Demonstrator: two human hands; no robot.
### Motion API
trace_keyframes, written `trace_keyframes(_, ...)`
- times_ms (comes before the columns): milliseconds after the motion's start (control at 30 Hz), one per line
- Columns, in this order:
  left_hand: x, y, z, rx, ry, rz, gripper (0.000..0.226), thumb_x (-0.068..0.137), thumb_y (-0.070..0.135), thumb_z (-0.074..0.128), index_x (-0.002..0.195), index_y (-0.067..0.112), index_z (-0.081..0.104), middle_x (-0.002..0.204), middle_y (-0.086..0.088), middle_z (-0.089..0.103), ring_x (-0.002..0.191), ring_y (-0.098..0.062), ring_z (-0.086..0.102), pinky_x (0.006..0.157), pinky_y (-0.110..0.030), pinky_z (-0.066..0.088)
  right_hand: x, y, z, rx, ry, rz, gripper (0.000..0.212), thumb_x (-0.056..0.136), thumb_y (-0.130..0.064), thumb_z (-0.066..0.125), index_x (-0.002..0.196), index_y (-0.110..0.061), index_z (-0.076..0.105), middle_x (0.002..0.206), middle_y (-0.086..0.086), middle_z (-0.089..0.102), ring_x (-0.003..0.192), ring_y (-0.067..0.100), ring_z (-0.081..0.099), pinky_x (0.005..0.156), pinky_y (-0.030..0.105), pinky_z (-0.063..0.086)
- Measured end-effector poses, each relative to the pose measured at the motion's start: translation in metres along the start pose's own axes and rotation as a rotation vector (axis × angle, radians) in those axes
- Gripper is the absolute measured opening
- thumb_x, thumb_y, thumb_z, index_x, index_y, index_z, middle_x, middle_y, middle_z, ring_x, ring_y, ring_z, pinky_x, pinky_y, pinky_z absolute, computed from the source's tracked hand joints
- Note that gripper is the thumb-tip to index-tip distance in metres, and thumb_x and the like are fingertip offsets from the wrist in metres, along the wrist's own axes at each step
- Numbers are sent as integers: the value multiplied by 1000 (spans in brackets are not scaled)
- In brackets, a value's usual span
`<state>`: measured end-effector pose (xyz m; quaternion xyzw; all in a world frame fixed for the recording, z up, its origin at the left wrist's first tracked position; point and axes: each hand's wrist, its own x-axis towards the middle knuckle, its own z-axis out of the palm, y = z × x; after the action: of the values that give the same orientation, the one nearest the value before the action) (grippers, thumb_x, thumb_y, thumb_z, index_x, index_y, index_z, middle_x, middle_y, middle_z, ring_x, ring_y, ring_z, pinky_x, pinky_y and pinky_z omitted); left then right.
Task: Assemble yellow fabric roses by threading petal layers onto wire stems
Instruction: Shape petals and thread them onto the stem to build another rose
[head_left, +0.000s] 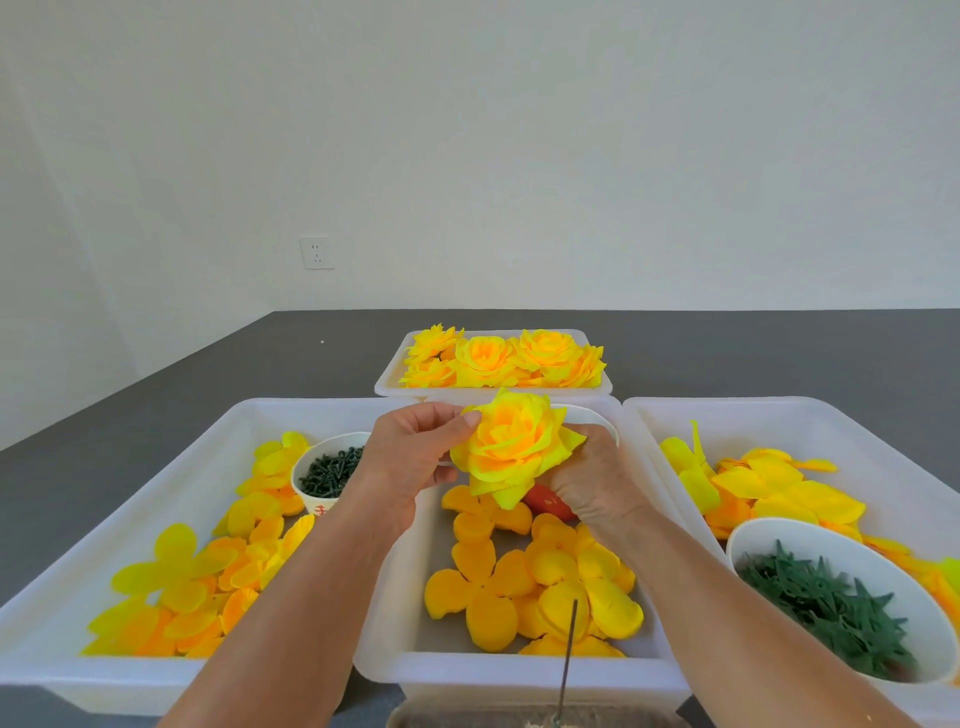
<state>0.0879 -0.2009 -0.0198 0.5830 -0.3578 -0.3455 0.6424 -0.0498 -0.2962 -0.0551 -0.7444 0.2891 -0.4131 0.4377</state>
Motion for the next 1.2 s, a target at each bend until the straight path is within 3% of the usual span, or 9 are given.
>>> trace_keyframes(167, 1, 0, -1, -13, 66, 45, 6, 84, 8, 65, 79, 7, 67, 69, -3, 66, 56, -9, 59, 48, -19, 50, -2, -5, -3, 60, -11, 154, 18, 75, -10, 76, 88, -21, 70, 91, 1, 70, 91, 22, 61, 81, 31, 48)
trace_keyframes(233, 2, -1, 0, -16, 112, 74, 10, 85, 6, 65, 75, 8, 67, 68, -3, 64, 56, -10, 58, 49, -20, 52, -5, -8, -6, 210, -19, 238, 14, 73, -8, 75, 79, -20, 73, 86, 4, 73, 91, 27, 65, 80, 34, 52)
trace_keyframes(333, 3, -2, 0, -27, 192, 115, 15, 86, 5, 64, 73, 11, 66, 67, -3, 65, 58, -11, 59, 49, -20, 53, -5, -15, -8, 503, -98, 291, 13, 81, -5, 66, 90, -11, 74, 94, 13, 73, 90, 28, 68, 74, 32, 56)
trace_keyframes(433, 7, -3, -1, -3, 254, 137, 14, 85, 6, 65, 73, 12, 66, 70, -5, 65, 58, -12, 59, 47, -17, 51, -3, -21, -8, 722, -135, 347, 18, 91, -17, 55, 94, -10, 71, 96, 17, 70, 82, 25, 68, 67, 31, 56)
trace_keyframes(500, 9, -5, -2, 20, 280, 137, 13, 85, 7, 66, 73, 12, 66, 72, -7, 65, 60, -14, 59, 47, -17, 51, -1, -22, -10, 823, -150, 397, 34, 95, -33, 47, 103, -8, 68, 102, 19, 69, 86, 28, 68, 72, 36, 57)
trace_keyframes(633, 11, -11, -2, 82, 295, 129, 15, 84, 9, 68, 70, 14, 66, 69, -7, 66, 58, -14, 60, 48, -19, 52, -3, -21, -10, 764, -168, 406, 46, 86, -43, 52, 114, -7, 63, 108, 20, 68, 93, 31, 67, 83, 42, 55)
trace_keyframes(800, 13, -13, 0, 129, 257, 102, 10, 83, 15, 70, 74, 11, 67, 70, -6, 66, 51, -8, 60, 56, -27, 55, -6, -23, -9, 729, -77, 481, 20, 89, -12, 57, 107, -5, 61, 98, 16, 72, 84, 28, 71, 66, 36, 59)
trace_keyframes(933, 12, -13, 0, 130, 255, 88, 11, 83, 16, 70, 73, 13, 67, 67, -6, 66, 47, -8, 59, 58, -30, 55, -6, -25, -8, 644, -125, 612, 18, 89, -12, 59, 104, -3, 61, 88, 17, 73, 75, 27, 72, 55, 31, 57)
trace_keyframes(1200, 9, -10, 0, 63, 268, 75, 14, 87, 18, 65, 74, 14, 65, 73, -5, 64, 62, -13, 57, 50, -20, 50, -2, -25, -7, 725, -91, 720, 11, 85, -5, 61, 93, 1, 64, 81, 21, 72, 65, 25, 71, 51, 30, 57)
